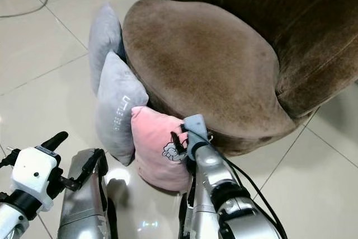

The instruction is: Move the pillow to the sofa from floor

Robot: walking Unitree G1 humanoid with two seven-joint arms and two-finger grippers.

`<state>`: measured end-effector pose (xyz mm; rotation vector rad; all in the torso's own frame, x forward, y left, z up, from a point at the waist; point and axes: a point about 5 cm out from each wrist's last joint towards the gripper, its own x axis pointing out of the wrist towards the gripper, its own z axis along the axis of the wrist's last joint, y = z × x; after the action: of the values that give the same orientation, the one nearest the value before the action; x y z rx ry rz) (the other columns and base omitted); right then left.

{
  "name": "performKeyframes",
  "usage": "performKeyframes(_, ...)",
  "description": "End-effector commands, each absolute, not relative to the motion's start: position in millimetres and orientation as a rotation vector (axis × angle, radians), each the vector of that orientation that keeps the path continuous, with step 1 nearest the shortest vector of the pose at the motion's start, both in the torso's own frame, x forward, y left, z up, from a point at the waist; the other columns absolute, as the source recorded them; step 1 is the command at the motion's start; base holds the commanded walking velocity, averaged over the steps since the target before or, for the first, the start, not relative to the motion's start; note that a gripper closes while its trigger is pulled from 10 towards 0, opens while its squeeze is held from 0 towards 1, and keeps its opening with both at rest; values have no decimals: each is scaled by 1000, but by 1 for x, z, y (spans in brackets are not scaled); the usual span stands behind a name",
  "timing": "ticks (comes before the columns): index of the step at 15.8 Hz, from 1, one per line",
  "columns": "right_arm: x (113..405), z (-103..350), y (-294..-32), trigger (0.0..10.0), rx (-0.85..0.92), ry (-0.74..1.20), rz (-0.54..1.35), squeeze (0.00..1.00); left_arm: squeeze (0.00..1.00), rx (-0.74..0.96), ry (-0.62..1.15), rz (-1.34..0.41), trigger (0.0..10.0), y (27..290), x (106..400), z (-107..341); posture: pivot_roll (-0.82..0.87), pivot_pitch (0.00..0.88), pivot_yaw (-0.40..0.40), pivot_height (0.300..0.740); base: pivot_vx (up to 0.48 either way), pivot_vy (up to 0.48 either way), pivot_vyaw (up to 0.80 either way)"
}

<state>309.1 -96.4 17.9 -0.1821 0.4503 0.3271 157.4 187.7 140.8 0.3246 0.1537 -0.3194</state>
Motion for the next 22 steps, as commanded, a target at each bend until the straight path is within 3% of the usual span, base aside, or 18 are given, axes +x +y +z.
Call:
performKeyframes(1, 304, 11, -94, 10000, -240, 476, 345, 0, 0, 326, 157, -338, 10000, 187, 155, 143, 100, 269, -105, 485, 0, 0, 0)
performKeyframes(5, 299, 5, -80, 10000, -327, 512, 400, 0, 0, 347, 179, -364, 10000, 189, 150, 144, 121, 276, -101, 485, 0, 0, 0)
performKeyframes(8, 298, 4, -66, 10000, -535, 510, 567, 0, 0, 360, 187, -374, 10000, 191, 149, 145, 123, 272, -105, 485, 0, 0, 0)
performKeyframes(9, 296, 2, -65, 4980, -585, 529, 609, 0, 0, 361, 191, -380, 10000, 190, 149, 144, 121, 271, -107, 485, 0, 0, 0)
performKeyframes(10, 295, 1, -66, 3647, -599, 549, 623, 0, 0, 357, 200, -401, 10000, 189, 147, 143, 122, 270, -108, 485, 0, 0, 0)
performKeyframes(11, 295, 0, -67, 863, -592, 557, 615, 0, 0, 350, 210, -423, 10000, 187, 146, 143, 123, 268, -109, 485, 0, 0, 0)
performKeyframes(12, 296, 1, -68, 0, -592, 558, 600, 0, 0, 340, 227, -451, 10000, 186, 143, 142, 124, 266, -109, 485, 0, 0, 0)
performKeyframes(22, 299, 3, -65, 0, -583, 548, 575, 0, 0, 281, 329, -519, 10000, 196, 133, 136, 131, 258, -110, 485, 0, 0, 0)
